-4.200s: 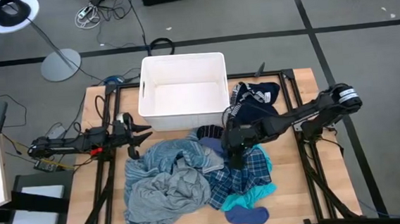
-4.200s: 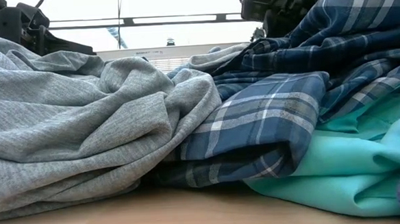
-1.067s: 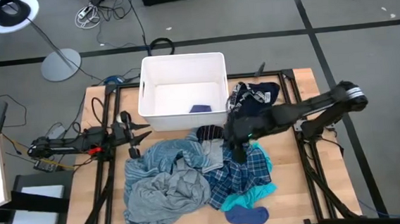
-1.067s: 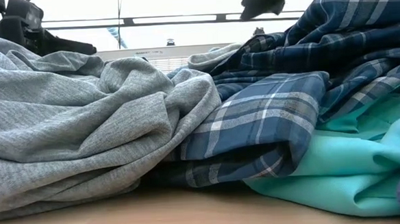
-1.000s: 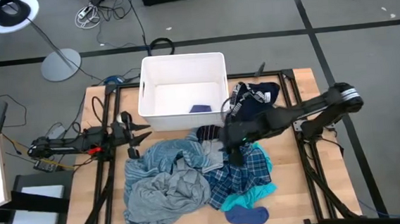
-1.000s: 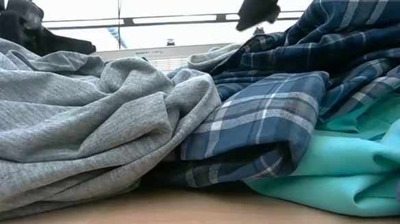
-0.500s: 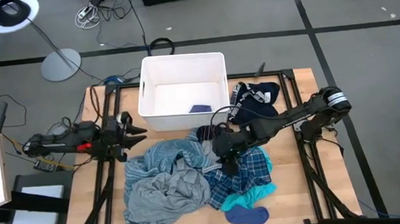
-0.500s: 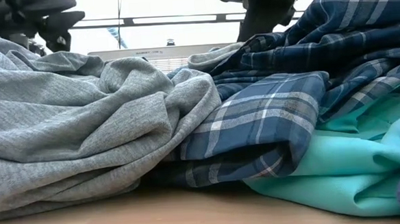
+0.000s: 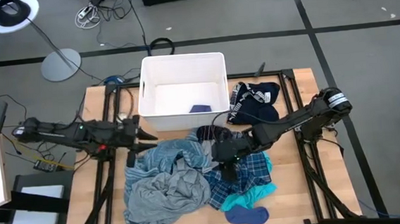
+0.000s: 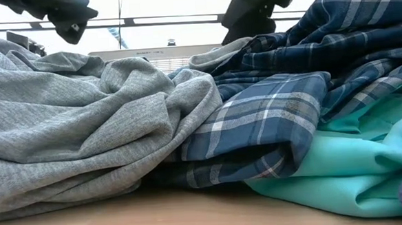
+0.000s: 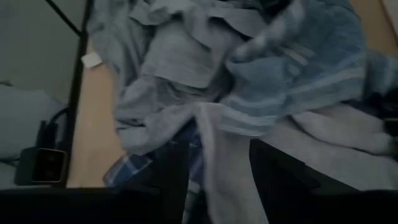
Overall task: Sort clothes
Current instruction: Put the gray sock into the white laundry bin
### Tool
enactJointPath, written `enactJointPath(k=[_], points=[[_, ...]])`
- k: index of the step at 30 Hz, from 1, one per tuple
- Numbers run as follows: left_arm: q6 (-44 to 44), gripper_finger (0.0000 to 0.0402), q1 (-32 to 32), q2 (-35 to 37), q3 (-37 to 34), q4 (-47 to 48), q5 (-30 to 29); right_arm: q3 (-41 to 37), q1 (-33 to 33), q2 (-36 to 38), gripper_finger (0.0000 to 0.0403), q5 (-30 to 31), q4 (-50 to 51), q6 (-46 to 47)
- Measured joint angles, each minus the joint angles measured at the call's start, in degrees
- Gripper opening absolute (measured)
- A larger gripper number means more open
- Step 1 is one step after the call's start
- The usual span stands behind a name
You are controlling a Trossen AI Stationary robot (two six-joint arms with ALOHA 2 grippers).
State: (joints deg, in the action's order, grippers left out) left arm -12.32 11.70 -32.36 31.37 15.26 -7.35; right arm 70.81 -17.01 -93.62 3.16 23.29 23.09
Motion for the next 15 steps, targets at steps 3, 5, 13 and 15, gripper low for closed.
enactJointPath(k=[3,5,13,15], points=[[-2.2,0.0121,3.1,-2.9,0.6,0.2,-2.5,0.0,-1.5,0.0,0.0165,1.6,0.0,0.0],[-4.4,0.0121,5.6,-4.1,0.7,0.1,-4.8,0.0,-2.6,0.0,0.0165,3.9,0.9,0.0],[-10.9,0.0121,16.2,-6.9,0.7,-0.1,-17.7,0.0,-4.7,0.0,0.0164,11.2,3.8,-0.1],[-11.8,0.0121,18.0,-7.8,0.7,-0.6,-19.7,0.0,-4.4,0.0,0.0164,11.3,5.2,0.2]])
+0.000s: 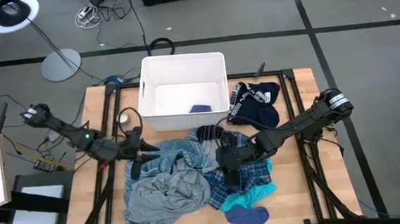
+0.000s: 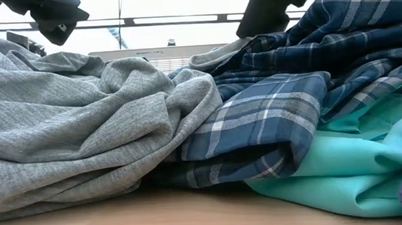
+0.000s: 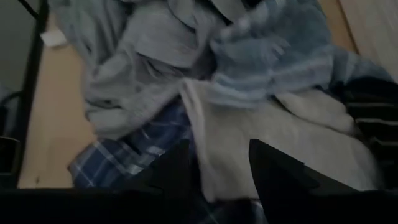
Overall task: Sort clothes
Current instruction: Put the gray sock into the white laundry bin
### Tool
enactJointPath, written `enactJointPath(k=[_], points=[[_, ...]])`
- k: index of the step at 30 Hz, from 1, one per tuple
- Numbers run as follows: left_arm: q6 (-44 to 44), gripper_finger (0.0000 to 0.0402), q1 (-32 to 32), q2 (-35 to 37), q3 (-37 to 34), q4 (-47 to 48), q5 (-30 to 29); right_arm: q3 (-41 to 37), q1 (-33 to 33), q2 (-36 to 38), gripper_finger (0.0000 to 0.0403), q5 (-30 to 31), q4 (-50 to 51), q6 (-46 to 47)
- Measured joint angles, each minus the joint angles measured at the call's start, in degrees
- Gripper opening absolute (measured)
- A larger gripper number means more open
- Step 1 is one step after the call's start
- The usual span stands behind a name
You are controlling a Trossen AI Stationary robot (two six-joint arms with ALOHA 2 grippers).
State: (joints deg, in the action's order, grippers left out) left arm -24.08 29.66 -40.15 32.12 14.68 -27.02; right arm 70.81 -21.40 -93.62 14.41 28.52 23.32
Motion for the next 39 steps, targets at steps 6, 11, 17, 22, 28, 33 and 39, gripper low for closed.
enactJointPath(k=[6,11,17,22,28,33,39], points=[[-2.2,0.0121,2.3,-2.7,0.0,-0.2,-2.0,0.0,0.7,0.0,0.0149,0.0,1.6,1.1],[-3.2,0.0121,2.4,-5.0,0.0,-0.8,-2.3,0.0,1.1,0.0,0.0076,-0.9,1.6,1.2],[-3.3,0.0121,2.4,-6.2,0.0,-1.7,-2.3,0.1,1.2,0.0,0.0008,3.1,1.7,0.0],[-3.3,0.0121,2.4,-6.3,0.0,-1.7,-2.3,2.2,3.2,0.2,0.0002,4.1,2.3,-1.6],[-3.2,0.0121,2.4,-6.3,0.0,-1.6,-2.3,8.1,6.1,0.2,0.0001,4.8,2.4,-6.5],[-3.1,0.0121,2.4,-6.3,0.0,-1.5,-2.3,14.5,8.1,0.2,0.0001,6.5,2.7,-13.1],[-3.1,0.0121,2.3,-6.3,0.0,-1.5,-3.4,24.6,12.7,0.2,0.0001,10.4,1.9,-21.0]])
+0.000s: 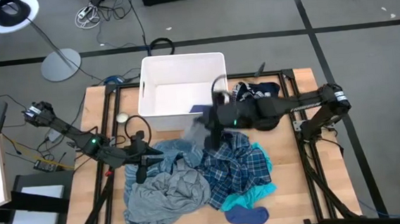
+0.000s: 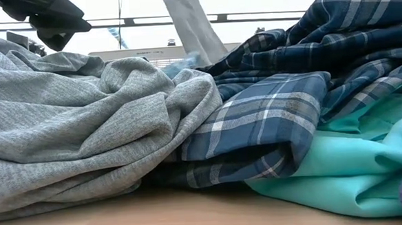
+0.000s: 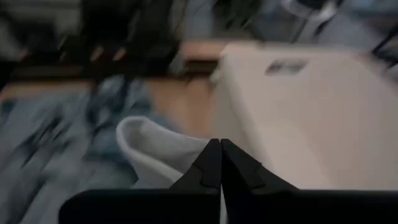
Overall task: Sort clothes
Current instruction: Put the gray sock into the white laundry bin
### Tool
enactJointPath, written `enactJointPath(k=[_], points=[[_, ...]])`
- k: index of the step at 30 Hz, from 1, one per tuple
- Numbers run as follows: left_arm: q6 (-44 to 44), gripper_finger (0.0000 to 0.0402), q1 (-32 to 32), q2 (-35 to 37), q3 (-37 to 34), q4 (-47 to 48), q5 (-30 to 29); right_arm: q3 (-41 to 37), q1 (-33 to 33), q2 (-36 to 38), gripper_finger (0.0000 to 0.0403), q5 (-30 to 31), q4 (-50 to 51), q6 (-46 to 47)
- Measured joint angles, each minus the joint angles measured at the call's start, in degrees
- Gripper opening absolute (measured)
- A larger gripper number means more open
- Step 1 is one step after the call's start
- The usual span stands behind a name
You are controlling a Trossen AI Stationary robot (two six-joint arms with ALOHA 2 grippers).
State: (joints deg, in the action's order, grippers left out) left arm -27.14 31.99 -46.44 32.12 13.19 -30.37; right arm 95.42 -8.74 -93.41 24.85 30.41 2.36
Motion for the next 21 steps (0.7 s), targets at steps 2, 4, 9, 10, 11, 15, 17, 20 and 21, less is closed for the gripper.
enactJointPath(k=[2,4,9,10,11,15,17,20,21], points=[[0.0,0.0121,0.0,0.0,0.0,0.0,0.0,3.4,2.0,0.0,0.0,1.1,-1.2,-3.1],[0.0,0.0121,0.0,0.0,0.0,0.0,0.0,6.6,4.2,0.0,0.0,1.2,-2.7,-6.1],[0.0,0.0121,0.0,0.0,-0.5,-0.1,0.0,12.8,10.2,0.0,0.0,1.0,-8.3,-12.2],[-0.1,0.0121,0.0,0.0,-0.9,0.0,0.0,13.7,11.3,0.0,0.0,0.9,-9.3,-12.8],[-0.1,0.0121,0.0,0.0,-1.4,-0.3,0.0,14.6,12.5,0.0,0.0,0.8,-10.2,-13.0],[-0.1,0.0121,0.0,0.0,-3.7,-2.7,0.0,15.9,16.6,0.2,0.0,-0.6,-11.5,-12.8],[-0.3,0.0121,0.0,-0.1,-4.4,-3.6,0.0,15.9,18.1,0.1,0.0,-0.9,-9.6,-11.4],[-0.5,0.0121,0.0,-0.1,-5.2,-3.9,0.1,15.9,19.7,-0.5,0.0002,-1.0,-4.0,-7.2],[-0.5,0.0121,0.0,-0.1,-5.3,-4.1,0.1,15.9,20.2,-0.9,0.0004,-1.0,-1.5,-5.5]])
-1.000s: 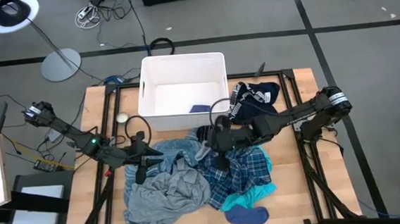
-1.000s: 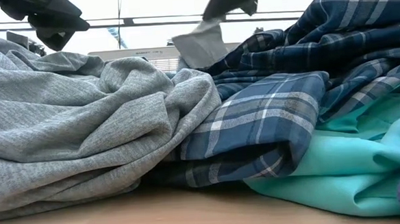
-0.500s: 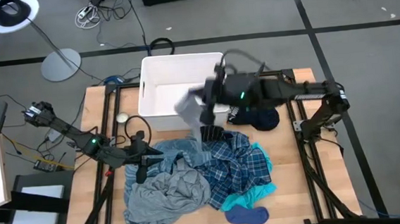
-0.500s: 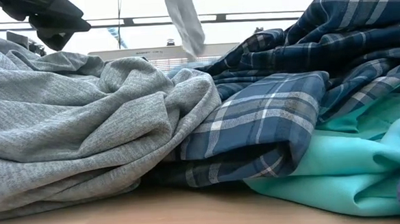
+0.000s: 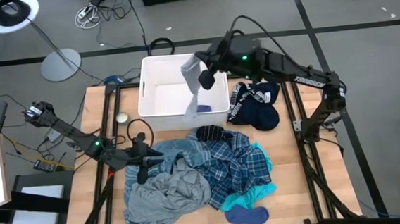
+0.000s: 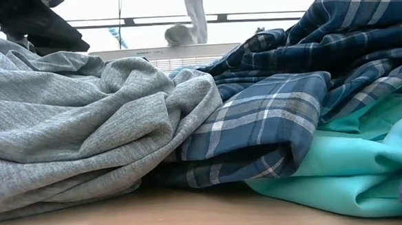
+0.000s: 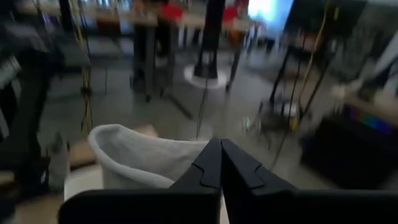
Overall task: Sort clothes
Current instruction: Put the gray sock into the white laundry bin, then put the blue checkered shirt into the white laundry bin
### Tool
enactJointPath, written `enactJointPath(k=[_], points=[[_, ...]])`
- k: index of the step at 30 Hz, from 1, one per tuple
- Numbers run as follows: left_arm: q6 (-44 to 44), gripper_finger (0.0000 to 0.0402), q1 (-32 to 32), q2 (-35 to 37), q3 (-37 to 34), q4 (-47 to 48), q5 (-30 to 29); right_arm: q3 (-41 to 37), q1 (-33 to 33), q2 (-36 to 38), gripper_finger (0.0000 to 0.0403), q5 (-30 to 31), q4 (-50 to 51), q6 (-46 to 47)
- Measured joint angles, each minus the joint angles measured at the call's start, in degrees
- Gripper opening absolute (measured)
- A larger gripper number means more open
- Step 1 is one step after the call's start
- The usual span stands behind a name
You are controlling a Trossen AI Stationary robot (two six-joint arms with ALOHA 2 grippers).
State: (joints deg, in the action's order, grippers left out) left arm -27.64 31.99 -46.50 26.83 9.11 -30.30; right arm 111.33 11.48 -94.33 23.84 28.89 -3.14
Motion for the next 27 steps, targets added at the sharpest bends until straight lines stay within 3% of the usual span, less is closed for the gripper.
enactJointPath(k=[7,17,22,27], points=[[0.0,0.0121,0.0,0.0,0.0,-0.9,0.0,-0.1,1.6,-4.2,0.0032,-0.3,13.9,11.7],[-1.4,0.0121,0.0,0.0,0.0,-0.4,1.1,-0.1,-0.1,-3.1,0.0113,-2.9,29.6,14.4],[-1.3,0.0121,0.0,0.0,0.0,-0.4,1.1,-0.1,-5.1,0.8,0.0137,-8.1,39.3,20.0],[-1.3,0.0121,0.0,0.0,0.0,-0.4,1.0,-0.1,-14.9,3.0,0.0142,-8.9,46.9,28.5]])
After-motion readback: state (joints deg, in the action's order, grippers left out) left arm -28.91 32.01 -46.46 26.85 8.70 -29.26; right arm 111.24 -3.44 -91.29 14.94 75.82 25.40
